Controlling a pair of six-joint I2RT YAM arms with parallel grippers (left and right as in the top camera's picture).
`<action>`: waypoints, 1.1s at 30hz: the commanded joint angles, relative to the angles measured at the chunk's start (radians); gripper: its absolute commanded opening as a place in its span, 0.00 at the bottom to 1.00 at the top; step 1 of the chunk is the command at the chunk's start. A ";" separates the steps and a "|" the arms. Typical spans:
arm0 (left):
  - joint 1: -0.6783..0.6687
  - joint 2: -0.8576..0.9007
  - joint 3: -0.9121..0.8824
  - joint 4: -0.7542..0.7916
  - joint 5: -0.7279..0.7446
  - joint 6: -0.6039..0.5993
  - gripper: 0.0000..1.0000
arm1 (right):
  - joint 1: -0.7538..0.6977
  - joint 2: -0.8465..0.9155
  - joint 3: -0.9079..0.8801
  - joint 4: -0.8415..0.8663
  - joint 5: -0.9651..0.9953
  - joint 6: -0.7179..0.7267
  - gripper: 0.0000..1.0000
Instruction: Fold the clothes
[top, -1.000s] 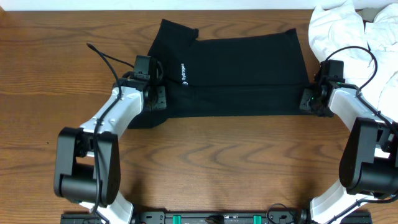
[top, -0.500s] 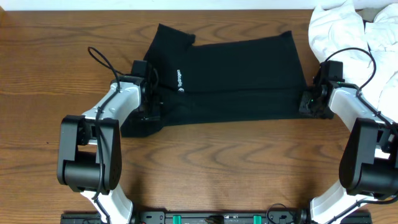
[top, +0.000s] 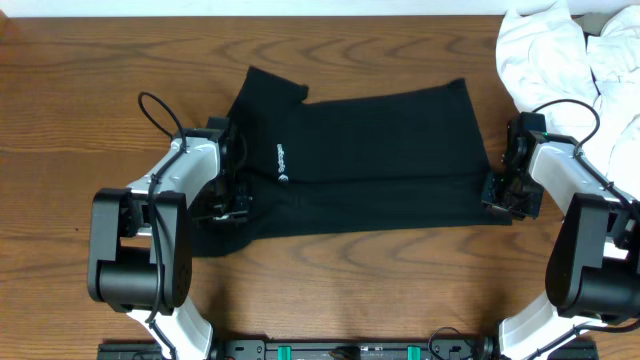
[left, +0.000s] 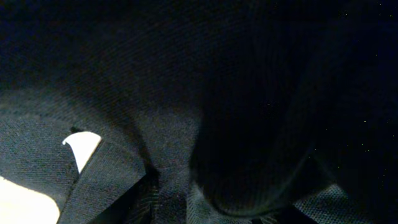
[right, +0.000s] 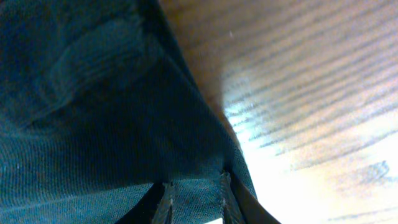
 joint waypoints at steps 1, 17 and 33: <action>0.009 0.066 -0.103 -0.018 -0.042 -0.003 0.46 | -0.002 0.030 -0.068 -0.016 0.047 0.047 0.24; 0.009 -0.018 -0.112 0.013 -0.043 -0.009 0.47 | -0.004 0.021 -0.095 0.007 0.037 0.056 0.23; 0.009 -0.610 -0.064 0.008 -0.032 -0.008 0.75 | -0.003 -0.451 0.125 -0.068 -0.013 0.007 0.63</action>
